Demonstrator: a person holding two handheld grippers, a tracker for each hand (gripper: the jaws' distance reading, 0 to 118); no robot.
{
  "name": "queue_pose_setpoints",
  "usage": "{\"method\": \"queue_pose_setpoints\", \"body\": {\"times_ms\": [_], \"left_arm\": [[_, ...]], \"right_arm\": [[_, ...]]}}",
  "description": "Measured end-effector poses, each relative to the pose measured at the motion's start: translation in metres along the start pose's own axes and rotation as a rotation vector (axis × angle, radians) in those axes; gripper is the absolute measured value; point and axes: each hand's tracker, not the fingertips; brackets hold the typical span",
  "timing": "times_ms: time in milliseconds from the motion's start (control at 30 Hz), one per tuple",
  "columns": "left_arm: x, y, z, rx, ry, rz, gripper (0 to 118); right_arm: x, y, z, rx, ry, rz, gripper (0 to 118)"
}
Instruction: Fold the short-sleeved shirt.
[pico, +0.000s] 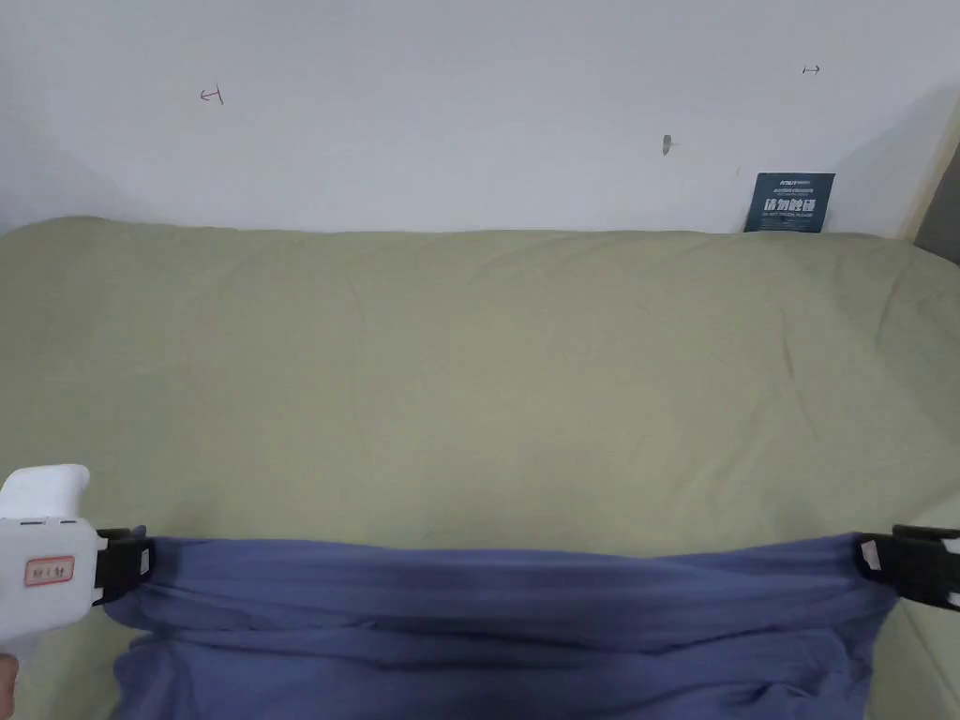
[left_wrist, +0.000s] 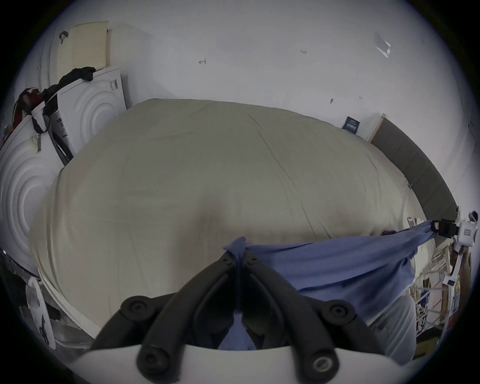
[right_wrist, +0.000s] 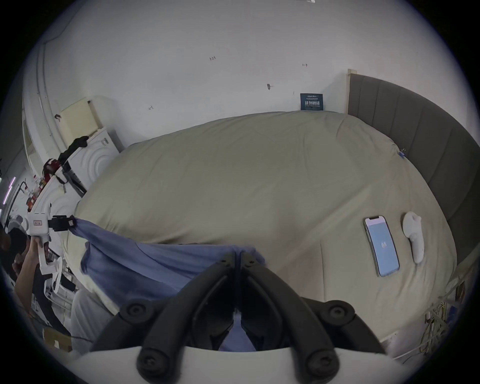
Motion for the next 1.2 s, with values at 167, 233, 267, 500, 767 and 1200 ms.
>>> {"method": "queue_pose_setpoints", "body": {"times_ms": [167,233,267,500,767,1200], "left_arm": [[-0.012,-0.058,0.022,0.013,-0.001,-0.029,1],[-0.020,-0.081,0.020,0.020,-0.018,-0.026,1],[-0.022,-0.092,0.019,0.019,-0.023,-0.030,2],[-0.027,-0.123,-0.002,-0.030,-0.013,-0.036,30],[0.014,-0.088,0.034,0.118,0.034,-0.076,117],[0.176,-0.039,0.103,0.642,0.053,-0.129,0]], "right_arm": [[-0.004,-0.059,0.030,-0.011,0.003,-0.004,5],[-0.003,-0.085,0.027,-0.056,-0.004,0.001,5],[-0.002,-0.096,0.024,-0.075,-0.007,-0.004,5],[0.009,-0.130,0.000,-0.132,-0.019,-0.084,12],[-0.017,-0.080,0.027,0.055,-0.055,-0.129,112],[-0.173,-0.038,0.053,0.654,-0.191,0.168,1]]}}
